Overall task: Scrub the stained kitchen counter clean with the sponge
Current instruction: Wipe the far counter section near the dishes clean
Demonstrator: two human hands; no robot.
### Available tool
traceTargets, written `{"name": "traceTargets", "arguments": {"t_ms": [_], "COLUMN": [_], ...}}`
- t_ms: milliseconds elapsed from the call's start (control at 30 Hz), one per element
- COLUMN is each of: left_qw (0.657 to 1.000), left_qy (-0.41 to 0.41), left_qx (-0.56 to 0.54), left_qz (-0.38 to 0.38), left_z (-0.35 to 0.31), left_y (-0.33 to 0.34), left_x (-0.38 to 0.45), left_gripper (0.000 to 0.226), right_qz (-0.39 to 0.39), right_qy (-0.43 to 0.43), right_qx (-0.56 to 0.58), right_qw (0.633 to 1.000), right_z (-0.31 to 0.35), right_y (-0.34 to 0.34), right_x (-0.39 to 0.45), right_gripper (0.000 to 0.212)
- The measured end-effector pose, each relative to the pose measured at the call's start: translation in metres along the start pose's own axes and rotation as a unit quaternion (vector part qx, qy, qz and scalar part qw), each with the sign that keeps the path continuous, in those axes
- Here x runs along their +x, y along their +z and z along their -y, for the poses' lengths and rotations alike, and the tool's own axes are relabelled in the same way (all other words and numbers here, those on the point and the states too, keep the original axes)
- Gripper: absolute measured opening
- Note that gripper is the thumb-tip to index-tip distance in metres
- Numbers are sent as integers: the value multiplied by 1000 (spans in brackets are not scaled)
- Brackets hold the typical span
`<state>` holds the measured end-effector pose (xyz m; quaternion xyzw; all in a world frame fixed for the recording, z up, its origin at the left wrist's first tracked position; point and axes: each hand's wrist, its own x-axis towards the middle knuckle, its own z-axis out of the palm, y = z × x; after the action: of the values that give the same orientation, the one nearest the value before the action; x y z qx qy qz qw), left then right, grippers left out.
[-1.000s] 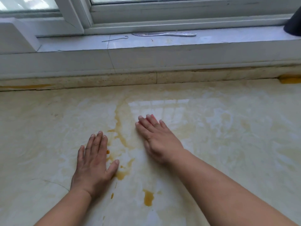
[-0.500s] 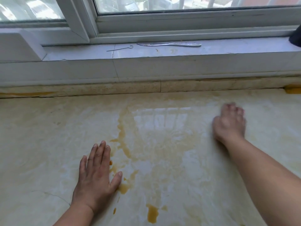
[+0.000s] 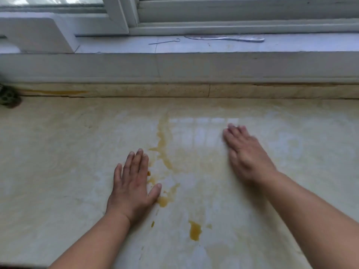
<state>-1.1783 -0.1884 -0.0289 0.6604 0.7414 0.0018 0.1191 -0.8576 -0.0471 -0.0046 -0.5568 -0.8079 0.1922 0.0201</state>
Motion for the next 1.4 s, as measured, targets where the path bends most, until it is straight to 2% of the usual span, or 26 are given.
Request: {"name": "traceTargets", "arguments": {"t_ms": [67,200,267,333,400,500,633,733,900,1167,1267,1400], "left_qw": [1000,998,997,995,994,993,999,998,999,999,999,1000], "left_qy": [-10,-8,-2,2,12,27,-5,-27,-22,-22,-20,-21], "left_qx": [6,1,-14,-39,-64,-78,-11,11,7,7,8,-1], "left_qz": [27,62,76,89,92,79,51,56,46,37,31,23], "left_z": [-3,-3,-2,0,5,22,53,73,82,81,79,81], "left_y": [-4,-9,-11,-15,-20,-26,-26,-21,-12,-9,-9,-10], "left_x": [-1,0,1,3,4,0,-19,-30,-31,-33,-34,-33], "left_gripper": [101,102,96,89,84,76,73,76,88,85,85,84], "right_qz": [-24,-17,-34,-64,-82,-64,-37,-9,27,56,52,48], "right_qy": [83,222,269,290,274,212,117,66,-1,-111,-146,-128], "right_qx": [-8,-23,-19,1,18,47,41,28,10,-37,-34,-22], "right_qw": [996,975,962,955,958,974,992,997,1000,992,987,990], "right_z": [-56,-126,-122,-90,-36,64,167,213,227,196,211,239], "right_y": [-7,5,22,35,46,70,100,113,107,105,94,85], "right_x": [-52,-163,-202,-220,-223,-218,-192,-162,-125,-175,-119,-5], "right_gripper": [61,77,77,82,85,82,76,75,70,74,69,69]}}
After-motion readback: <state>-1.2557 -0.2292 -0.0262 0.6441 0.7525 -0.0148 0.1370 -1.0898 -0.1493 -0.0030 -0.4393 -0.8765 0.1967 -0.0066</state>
